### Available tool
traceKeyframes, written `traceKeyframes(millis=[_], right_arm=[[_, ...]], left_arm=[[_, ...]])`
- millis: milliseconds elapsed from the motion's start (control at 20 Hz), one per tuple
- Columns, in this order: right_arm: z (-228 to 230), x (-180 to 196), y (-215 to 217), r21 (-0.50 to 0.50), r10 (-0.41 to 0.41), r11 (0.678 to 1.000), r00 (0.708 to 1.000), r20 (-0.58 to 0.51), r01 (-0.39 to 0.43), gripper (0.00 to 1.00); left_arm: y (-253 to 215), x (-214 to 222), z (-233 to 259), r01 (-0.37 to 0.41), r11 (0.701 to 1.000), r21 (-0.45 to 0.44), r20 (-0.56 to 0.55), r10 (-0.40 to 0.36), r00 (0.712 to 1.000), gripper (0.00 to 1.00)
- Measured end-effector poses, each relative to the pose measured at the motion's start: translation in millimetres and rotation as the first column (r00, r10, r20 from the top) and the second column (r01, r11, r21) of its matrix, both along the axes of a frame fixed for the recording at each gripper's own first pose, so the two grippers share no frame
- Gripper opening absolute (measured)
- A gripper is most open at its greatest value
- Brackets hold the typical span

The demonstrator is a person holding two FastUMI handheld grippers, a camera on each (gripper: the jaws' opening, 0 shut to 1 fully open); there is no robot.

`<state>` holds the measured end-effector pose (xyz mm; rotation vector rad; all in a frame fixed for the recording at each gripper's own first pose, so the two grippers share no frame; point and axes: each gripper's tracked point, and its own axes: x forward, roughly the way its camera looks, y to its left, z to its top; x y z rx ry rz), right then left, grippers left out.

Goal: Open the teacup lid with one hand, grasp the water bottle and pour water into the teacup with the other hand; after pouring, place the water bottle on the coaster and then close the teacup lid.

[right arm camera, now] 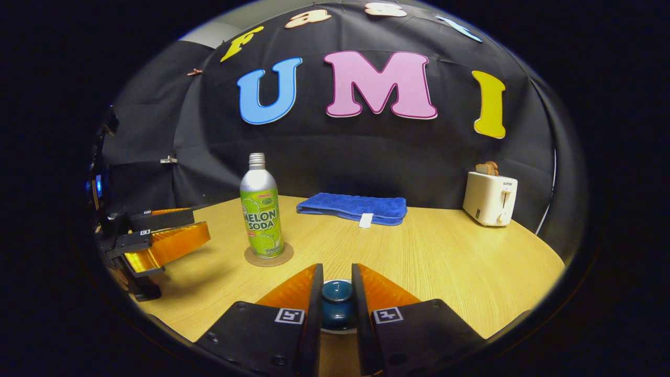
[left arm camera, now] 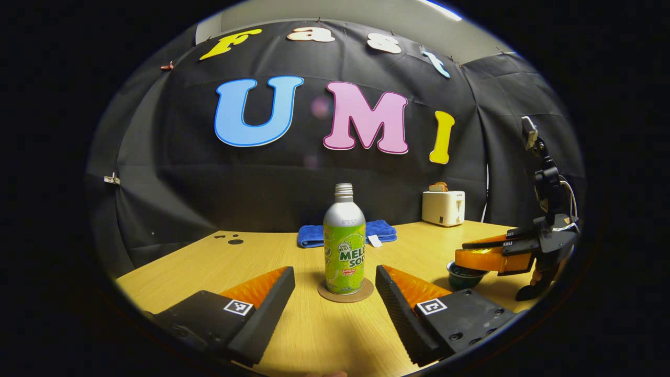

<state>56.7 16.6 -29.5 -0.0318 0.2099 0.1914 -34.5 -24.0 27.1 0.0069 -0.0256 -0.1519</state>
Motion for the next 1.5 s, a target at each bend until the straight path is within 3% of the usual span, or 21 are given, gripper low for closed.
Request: traceKeyframes(millis=[150, 200, 400, 500, 600, 750, 800, 1000, 1150, 1300, 1500], right_arm=[[1, 3, -2, 0.019, -0.011, 1.0, 1.0, -0.004, 0.011, 0.29], [1, 3, -2, 0.016, -0.01, 1.0, 1.0, -0.002, 0.01, 0.36], [13, -4, -5, 0.018, -0.033, 0.999, 0.997, 0.066, 0.032, 0.34], [23, -9, -13, 0.044, -0.063, 0.997, 0.99, 0.127, 0.058, 0.52], [24, -14, -21, 0.06, -0.107, 0.993, 0.984, 0.142, 0.099, 0.58], [29, -22, -20, 0.058, -0.105, 0.994, 0.981, 0.163, 0.097, 0.62], [29, -24, -21, 0.057, -0.104, 0.994, 0.98, 0.171, 0.095, 0.74], [32, -33, -35, 0.049, -0.13, 0.991, 0.971, 0.199, 0.123, 0.98], [33, -39, -49, 0.05, -0.163, 0.987, 0.966, 0.201, 0.156, 0.99], [35, -45, -64, 0.049, -0.206, 0.979, 0.957, 0.203, 0.2, 0.99], [34, -52, -66, 0.049, -0.202, 0.979, 0.958, 0.204, 0.196, 0.99]], left_arm=[[0, 1, 0, 0.0, 1.0, 0.0, 0.0, 0.0, 1.0, 0.98], [0, 0, 0, 0.0, 1.0, 0.0, 0.0, 0.0, 1.0, 0.98], [3, 1, 0, -0.013, 1.0, 0.0, -0.001, 0.013, 1.0, 0.98], [6, -1, 0, -0.032, 0.999, -0.001, -0.001, 0.032, 0.999, 0.98], [5, -3, -1, -0.044, 0.999, -0.002, -0.001, 0.044, 0.999, 0.98], [2, -8, -1, -0.055, 0.998, -0.002, -0.001, 0.055, 0.998, 0.98], [0, -11, -1, -0.061, 0.998, -0.002, -0.001, 0.061, 0.998, 0.98], [-6, -16, 0, -0.081, 0.997, -0.004, -0.002, 0.081, 0.997, 0.98], [-9, -17, -1, -0.102, 0.995, -0.004, -0.003, 0.102, 0.995, 0.98], [5, -17, -1, -0.195, 0.981, -0.007, -0.007, 0.195, 0.981, 0.97], [1, -21, -1, -0.194, 0.981, -0.007, -0.006, 0.194, 0.981, 0.97]])
